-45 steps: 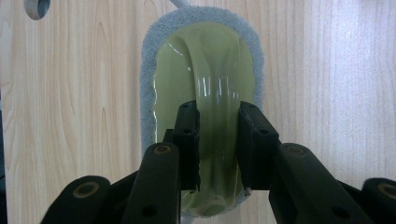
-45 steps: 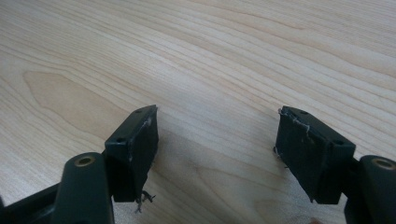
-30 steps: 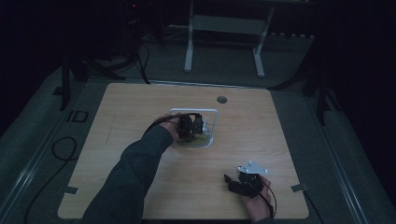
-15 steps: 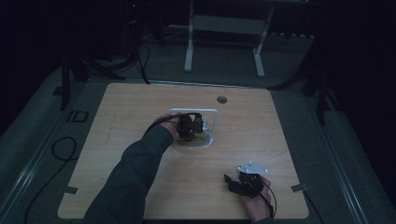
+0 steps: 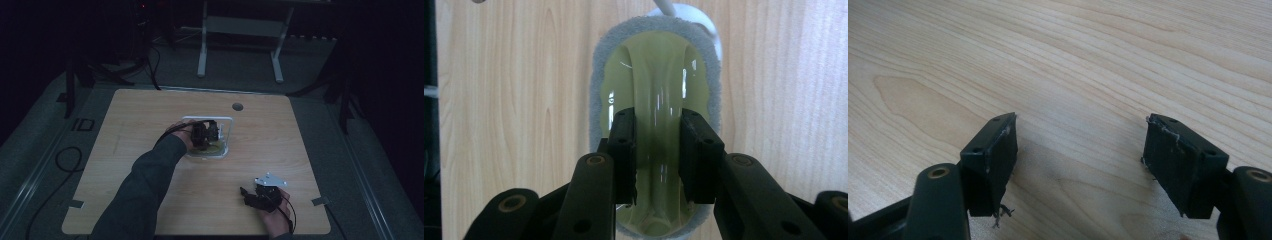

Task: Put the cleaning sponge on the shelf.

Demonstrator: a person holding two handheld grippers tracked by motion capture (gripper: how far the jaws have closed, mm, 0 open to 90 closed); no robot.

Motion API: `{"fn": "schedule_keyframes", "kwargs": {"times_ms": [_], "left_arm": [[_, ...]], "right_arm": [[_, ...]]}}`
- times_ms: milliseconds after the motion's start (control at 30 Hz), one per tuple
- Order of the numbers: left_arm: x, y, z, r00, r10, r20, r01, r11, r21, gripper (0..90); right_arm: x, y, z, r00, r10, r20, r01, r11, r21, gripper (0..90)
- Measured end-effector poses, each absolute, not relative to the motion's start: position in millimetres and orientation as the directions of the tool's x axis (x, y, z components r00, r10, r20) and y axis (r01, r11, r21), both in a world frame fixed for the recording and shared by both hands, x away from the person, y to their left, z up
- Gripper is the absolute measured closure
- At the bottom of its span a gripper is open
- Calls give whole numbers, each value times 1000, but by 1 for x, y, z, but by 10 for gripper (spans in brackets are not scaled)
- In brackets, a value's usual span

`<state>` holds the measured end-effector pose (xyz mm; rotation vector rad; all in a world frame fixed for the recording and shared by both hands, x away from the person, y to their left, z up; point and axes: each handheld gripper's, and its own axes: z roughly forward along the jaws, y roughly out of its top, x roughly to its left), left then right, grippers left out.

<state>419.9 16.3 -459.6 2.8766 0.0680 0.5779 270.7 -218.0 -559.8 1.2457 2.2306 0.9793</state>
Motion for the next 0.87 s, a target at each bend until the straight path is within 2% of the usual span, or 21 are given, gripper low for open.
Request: {"fn": "schedule_keyframes", "kwargs": {"times_ms": [200,467,867], "left_arm": [[419,15,-457,913,102,395,11,-974,226,648],[412,17,-452,912,97,398,5,-974,228,624],[395,33,-423,907,199,372,67,-939,338,642]], "right_arm": [[271,-218,-560,-522,853,-9,571,357,739,293],[271,-218,-560,-523,853,-10,570,358,740,293],[271,-218,-560,-523,852,-11,569,359,740,293]]}}
